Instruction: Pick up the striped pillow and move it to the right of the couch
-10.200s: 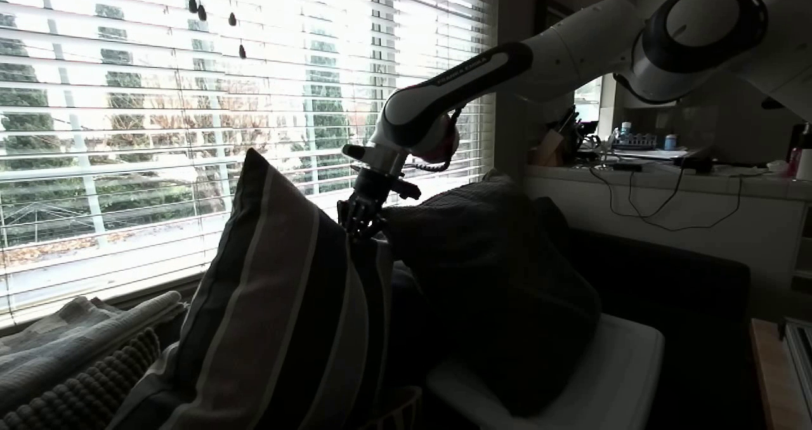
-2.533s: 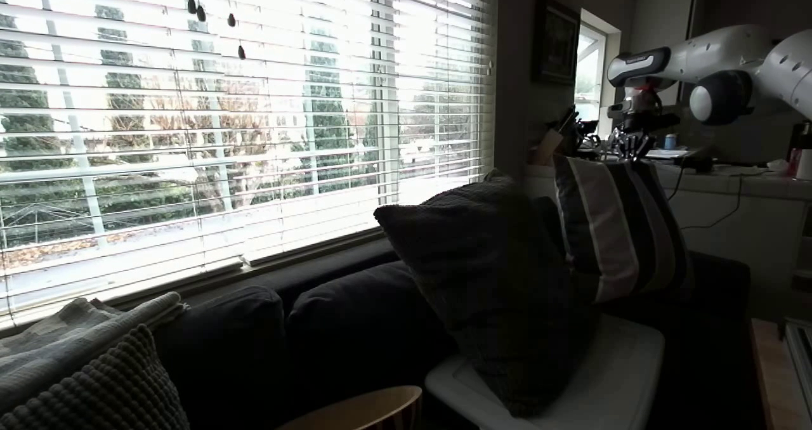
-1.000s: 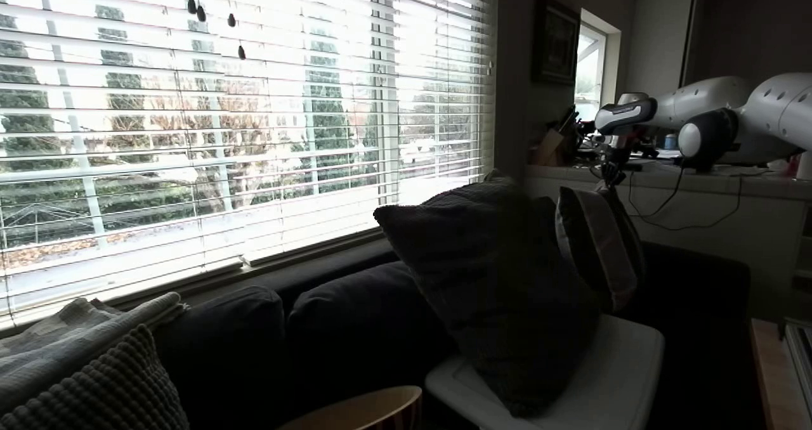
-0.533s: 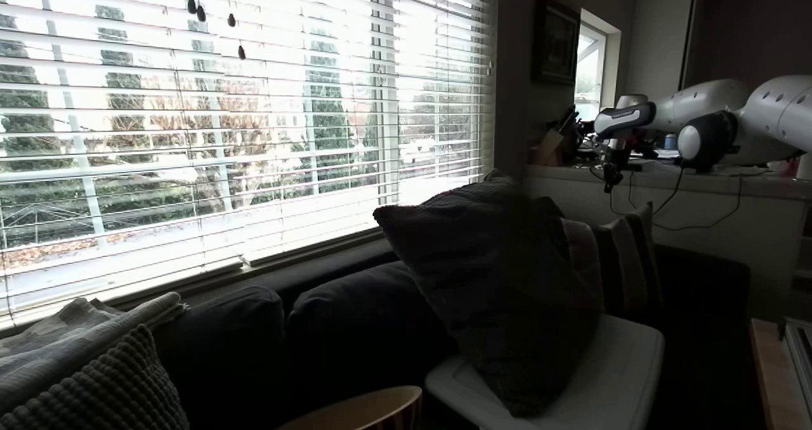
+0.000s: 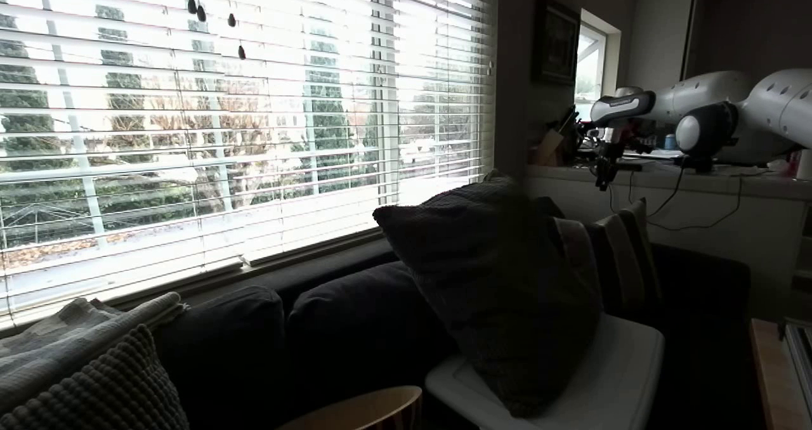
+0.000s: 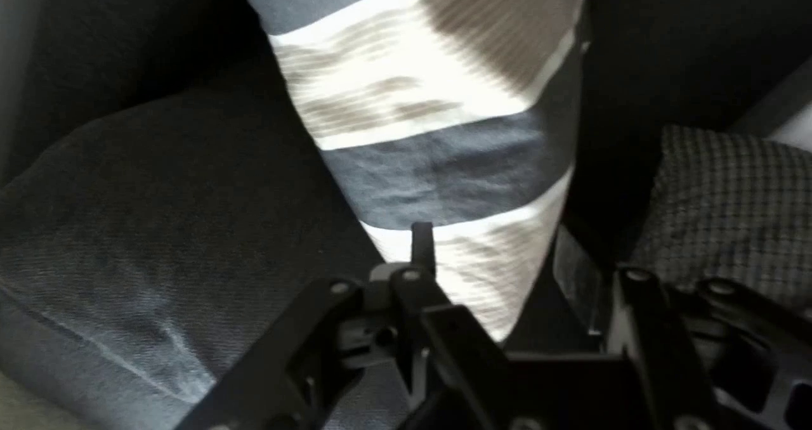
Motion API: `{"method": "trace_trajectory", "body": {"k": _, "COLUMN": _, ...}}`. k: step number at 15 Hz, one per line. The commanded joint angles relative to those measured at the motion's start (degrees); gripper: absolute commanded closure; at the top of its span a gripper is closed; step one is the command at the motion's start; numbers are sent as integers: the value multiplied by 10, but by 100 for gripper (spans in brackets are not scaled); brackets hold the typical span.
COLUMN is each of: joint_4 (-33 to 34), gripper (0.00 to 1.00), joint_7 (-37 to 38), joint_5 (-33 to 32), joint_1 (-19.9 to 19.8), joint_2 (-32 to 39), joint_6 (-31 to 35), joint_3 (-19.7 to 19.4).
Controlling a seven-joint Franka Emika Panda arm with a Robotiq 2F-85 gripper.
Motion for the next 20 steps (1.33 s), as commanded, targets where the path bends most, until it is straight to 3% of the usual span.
{"method": "trace_trajectory", "body": {"k": 1, "joint_4": -25, "gripper": 16, "joint_7": 56, "joint_5": -11, "joint_1": 8, "joint_2": -60, "joint_6": -135, "joint_3": -6}}
{"method": "trace_trajectory", "body": {"k": 3, "joint_4": -21, "gripper": 1, "joint_7": 111, "joint_5": -10, "joint_1": 12, "joint_2": -83, "joint_6": -198, "joint_3": -9}}
{"method": "trace_trajectory", "body": {"k": 4, "joint_4": -15, "gripper": 0, "joint_7": 142, "joint_5": -7, "joint_1": 13, "joint_2": -88, "joint_6": -209, "joint_3": -9}}
{"method": "trace_trajectory", "body": {"k": 10, "joint_4": 4, "gripper": 0, "joint_7": 319, "joint_5": 8, "joint_1": 14, "joint_2": -104, "joint_6": -117, "joint_3": 0}}
{"method": "trace_trajectory", "body": {"k": 13, "joint_4": 3, "gripper": 0, "joint_7": 401, "joint_5": -9, "joint_1": 27, "joint_2": -103, "joint_6": -48, "joint_3": -13}}
{"method": "trace_trajectory", "body": {"k": 16, "joint_4": -1, "gripper": 0, "joint_7": 493, "joint_5": -41, "joint_1": 51, "joint_2": -106, "joint_6": -25, "joint_3": -39}}
{"method": "trace_trajectory", "body": {"k": 18, "joint_4": -20, "gripper": 0, "joint_7": 484, "joint_5": -60, "joint_1": 65, "joint_2": -125, "joint_6": -81, "joint_3": -43}}
{"method": "trace_trajectory", "body": {"k": 19, "joint_4": -7, "gripper": 0, "joint_7": 470, "joint_5": -42, "joint_1": 50, "joint_2": -111, "joint_6": -43, "joint_3": -28}}
{"method": "trace_trajectory", "body": {"k": 20, "joint_4": -7, "gripper": 0, "joint_7": 471, "joint_5": -44, "joint_1": 54, "joint_2": -111, "joint_6": -47, "joint_3": -29}}
